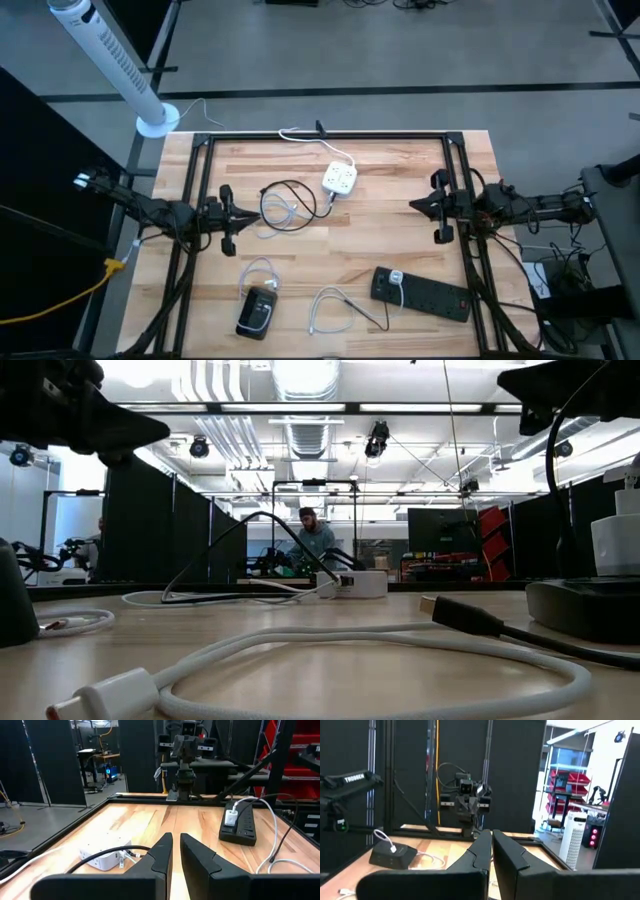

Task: Plug in charger cables
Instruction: Return to Home Position

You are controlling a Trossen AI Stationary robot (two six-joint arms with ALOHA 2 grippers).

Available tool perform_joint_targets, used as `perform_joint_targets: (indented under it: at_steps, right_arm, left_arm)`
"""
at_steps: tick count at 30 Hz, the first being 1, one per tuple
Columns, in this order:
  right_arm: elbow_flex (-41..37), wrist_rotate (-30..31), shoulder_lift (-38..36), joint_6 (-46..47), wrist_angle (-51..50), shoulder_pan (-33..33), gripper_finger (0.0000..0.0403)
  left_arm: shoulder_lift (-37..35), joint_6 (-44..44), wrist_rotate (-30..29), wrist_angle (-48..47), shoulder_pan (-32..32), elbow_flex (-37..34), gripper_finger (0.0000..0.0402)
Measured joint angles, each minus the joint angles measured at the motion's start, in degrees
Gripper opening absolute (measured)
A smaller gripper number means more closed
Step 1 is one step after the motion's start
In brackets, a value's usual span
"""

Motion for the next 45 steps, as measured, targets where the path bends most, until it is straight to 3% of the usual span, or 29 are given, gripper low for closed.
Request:
perform_joint_targets:
  at_steps: [14,21,23,25,27,37,45]
  right_arm:
    - [-4.84,-0.17,-3.38,3.48,-0.16,0.00,0.0000]
    - [-7.59,-0.11,-3.38,7.34,-0.28,0.00,0.0000]
    - [-8.18,-0.11,-3.38,7.34,-0.25,0.00,0.0000]
    - [-8.44,0.04,-3.36,7.74,-0.18,0.00,0.0000]
    - [-8.45,-0.05,-3.36,7.71,-0.12,0.00,0.0000]
    - [-7.95,-1.55,-7.91,3.02,-0.64,0.01,0.0000]
    - [-8.26,-1.06,-11.18,4.73,-10.29,0.00,0.0000]
  left_arm:
    - [-10.99,1.56,0.80,-11.32,0.00,-0.16,0.0025]
    - [-18.80,0.89,1.93,-11.56,0.00,-5.45,0.0025]
    - [-20.21,1.00,6.14,-11.06,0.09,-5.60,0.0025]
    - [-21.56,1.71,16.41,-11.02,0.06,-5.77,0.0025]
    - [-21.64,4.00,22.06,-8.68,0.08,-6.09,0.0025]
    - [-21.59,5.57,22.45,-10.37,5.58,-6.10,0.0025]
    - [-21.59,3.57,24.31,-11.10,9.28,-6.10,0.0025]
